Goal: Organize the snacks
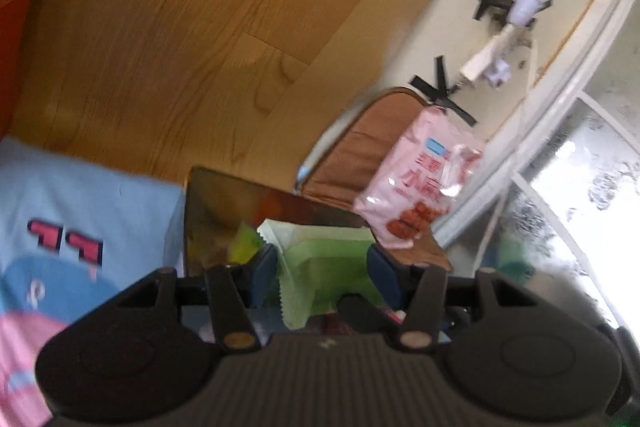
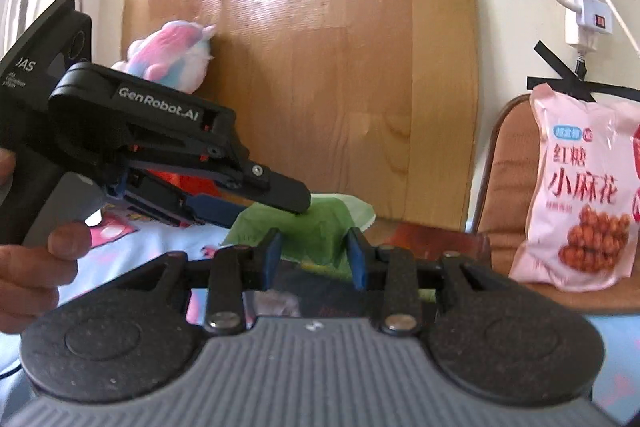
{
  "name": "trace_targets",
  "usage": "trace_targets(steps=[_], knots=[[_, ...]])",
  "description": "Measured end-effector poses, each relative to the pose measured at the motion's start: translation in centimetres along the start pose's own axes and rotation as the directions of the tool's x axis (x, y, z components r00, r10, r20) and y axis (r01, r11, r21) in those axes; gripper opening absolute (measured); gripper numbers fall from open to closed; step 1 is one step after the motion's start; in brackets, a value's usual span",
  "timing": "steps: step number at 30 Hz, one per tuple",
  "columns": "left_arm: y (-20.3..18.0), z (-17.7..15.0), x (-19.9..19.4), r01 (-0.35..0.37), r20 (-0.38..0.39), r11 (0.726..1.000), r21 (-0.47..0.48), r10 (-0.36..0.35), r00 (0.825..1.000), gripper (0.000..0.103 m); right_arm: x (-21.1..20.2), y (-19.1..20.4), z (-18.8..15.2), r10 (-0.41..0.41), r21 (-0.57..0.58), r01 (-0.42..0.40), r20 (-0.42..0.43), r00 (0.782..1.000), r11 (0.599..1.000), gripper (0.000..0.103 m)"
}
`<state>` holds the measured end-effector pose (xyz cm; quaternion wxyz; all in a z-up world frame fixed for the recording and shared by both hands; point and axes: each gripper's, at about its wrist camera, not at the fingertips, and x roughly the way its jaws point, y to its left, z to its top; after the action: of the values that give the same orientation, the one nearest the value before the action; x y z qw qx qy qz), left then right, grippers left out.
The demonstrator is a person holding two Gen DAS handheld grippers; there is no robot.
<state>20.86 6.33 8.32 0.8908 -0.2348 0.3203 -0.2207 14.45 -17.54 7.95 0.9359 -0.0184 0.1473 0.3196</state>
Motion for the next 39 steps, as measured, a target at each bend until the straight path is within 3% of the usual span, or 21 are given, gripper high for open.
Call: trace_targets(steps=[8, 11, 17, 26, 32, 39], knots=[[2.7, 0.6, 4.8, -0.063, -0.038, 0.998, -0.02, 0.062, 0.997, 0.049, 5.2, -1.3, -1.3, -0.029, 0.03, 0.031, -0.066, 0.997, 0.999, 0.043], [2.3, 0.3, 5.1, -0.068, -0.024, 0.998, 0.011, 0.068, 0.997, 0.051, 5.7, -1.5, -1.6, -0.047, 0.043, 0.05, -0.064, 0.997, 0.998, 0.054], [0.7, -0.3, 3.9, -0.123, 0.019, 0.99, 0.076, 0.121, 0.992, 0.051, 4.8, -2.1, -1.7, -0.044, 0.066, 0.048, -0.056, 0.997, 0.997, 0.056], [-3.0, -4.6, -1.2, -0.194, 0.072, 0.961, 0.196, 0.183, 0.98, 0.053, 1.3, -1.3, -2.0, -0.052, 0.091, 0.056, -0.046, 0.998, 0.994, 0.056], [-3.7, -8.9, -2.1, -0.268, 0.029, 0.937, 0.225, 0.269, 0.963, 0.053, -3.3, -1.1, -4.2, -0.145, 0.154, 0.149, -0.035, 0.989, 0.977, 0.057], [-3.5, -12.8, -3.3, -0.325, -0.011, 0.919, 0.221, 0.336, 0.942, 0.053, -6.3, -0.9, -6.7, -0.135, 0.252, 0.159, -0.11, 0.985, 0.955, 0.057]])
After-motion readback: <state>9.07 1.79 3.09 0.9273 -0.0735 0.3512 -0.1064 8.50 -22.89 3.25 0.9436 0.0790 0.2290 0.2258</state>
